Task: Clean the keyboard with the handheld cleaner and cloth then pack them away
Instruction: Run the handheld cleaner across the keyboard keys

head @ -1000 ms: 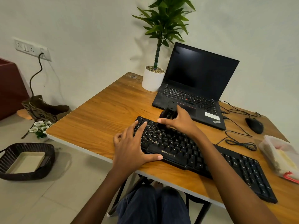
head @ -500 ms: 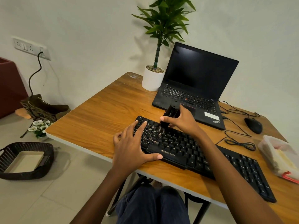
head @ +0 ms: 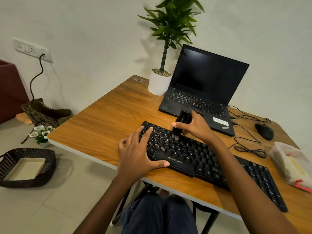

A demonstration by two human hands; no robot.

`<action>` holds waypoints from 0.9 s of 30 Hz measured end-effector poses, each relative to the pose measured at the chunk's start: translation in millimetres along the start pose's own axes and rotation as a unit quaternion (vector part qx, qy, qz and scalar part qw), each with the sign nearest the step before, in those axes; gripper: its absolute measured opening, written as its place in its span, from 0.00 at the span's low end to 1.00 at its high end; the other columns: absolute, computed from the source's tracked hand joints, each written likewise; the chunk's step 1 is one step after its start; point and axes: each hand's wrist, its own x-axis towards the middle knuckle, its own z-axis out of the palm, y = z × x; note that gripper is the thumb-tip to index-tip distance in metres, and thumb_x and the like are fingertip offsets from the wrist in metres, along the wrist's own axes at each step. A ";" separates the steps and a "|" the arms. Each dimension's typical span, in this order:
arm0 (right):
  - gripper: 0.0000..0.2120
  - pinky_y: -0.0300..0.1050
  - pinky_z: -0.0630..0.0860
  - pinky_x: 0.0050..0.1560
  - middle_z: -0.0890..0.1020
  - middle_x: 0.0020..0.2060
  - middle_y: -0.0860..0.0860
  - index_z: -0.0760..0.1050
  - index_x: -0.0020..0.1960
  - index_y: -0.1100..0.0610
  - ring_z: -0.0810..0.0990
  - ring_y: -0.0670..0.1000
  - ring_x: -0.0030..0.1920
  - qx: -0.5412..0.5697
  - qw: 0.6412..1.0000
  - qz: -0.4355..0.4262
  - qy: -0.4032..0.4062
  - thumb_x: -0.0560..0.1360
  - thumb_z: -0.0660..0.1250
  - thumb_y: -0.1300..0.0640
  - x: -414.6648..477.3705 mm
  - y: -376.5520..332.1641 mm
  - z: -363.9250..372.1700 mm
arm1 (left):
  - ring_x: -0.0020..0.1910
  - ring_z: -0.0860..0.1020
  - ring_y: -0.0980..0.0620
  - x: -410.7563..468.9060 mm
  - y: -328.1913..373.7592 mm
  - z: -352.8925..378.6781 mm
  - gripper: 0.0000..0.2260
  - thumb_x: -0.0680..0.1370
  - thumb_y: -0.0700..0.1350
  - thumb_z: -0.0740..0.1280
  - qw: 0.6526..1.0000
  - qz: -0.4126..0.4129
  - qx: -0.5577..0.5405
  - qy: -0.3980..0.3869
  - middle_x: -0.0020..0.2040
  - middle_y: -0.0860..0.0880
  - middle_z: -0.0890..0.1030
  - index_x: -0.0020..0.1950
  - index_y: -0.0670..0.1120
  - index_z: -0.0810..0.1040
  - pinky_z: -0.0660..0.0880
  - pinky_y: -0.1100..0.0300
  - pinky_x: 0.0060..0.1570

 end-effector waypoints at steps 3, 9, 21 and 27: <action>0.19 0.49 0.82 0.42 0.81 0.45 0.52 0.69 0.51 0.52 0.83 0.55 0.41 0.040 0.998 -0.004 -0.040 0.67 0.73 0.50 -7.6 -2.4 5.3 | 0.72 0.60 0.49 -0.2 0.7 -0.1 0.56 0.53 0.84 0.40 1.000 0.000 0.003 0.002 0.75 0.50 0.59 0.75 0.56 0.55 0.56 0.47 0.65; 0.24 0.39 0.77 0.39 0.77 0.46 0.47 0.66 0.56 0.51 0.79 0.47 0.42 -0.055 0.998 -0.030 0.003 0.67 0.72 0.45 -8.3 -12.6 15.4 | 0.72 0.59 0.50 0.1 0.5 -0.1 0.57 0.52 0.84 0.39 1.000 -0.003 0.006 -0.005 0.75 0.50 0.58 0.76 0.56 0.53 0.55 0.47 0.65; 0.19 0.44 0.79 0.40 0.81 0.45 0.54 0.69 0.53 0.52 0.82 0.51 0.39 0.051 0.997 -0.011 -0.056 0.68 0.72 0.49 -14.9 -10.0 11.9 | 0.72 0.60 0.49 0.3 0.9 0.3 0.57 0.52 0.84 0.40 1.000 -0.002 0.008 -0.001 0.75 0.50 0.59 0.75 0.56 0.55 0.56 0.47 0.64; 0.24 0.37 0.77 0.39 0.79 0.47 0.48 0.68 0.59 0.53 0.80 0.45 0.40 0.013 0.999 -0.037 -0.036 0.67 0.73 0.47 -12.6 -10.0 20.9 | 0.71 0.63 0.48 -0.1 0.3 1.3 0.56 0.54 0.84 0.41 1.000 -0.001 0.011 0.005 0.74 0.49 0.61 0.75 0.55 0.57 0.57 0.46 0.63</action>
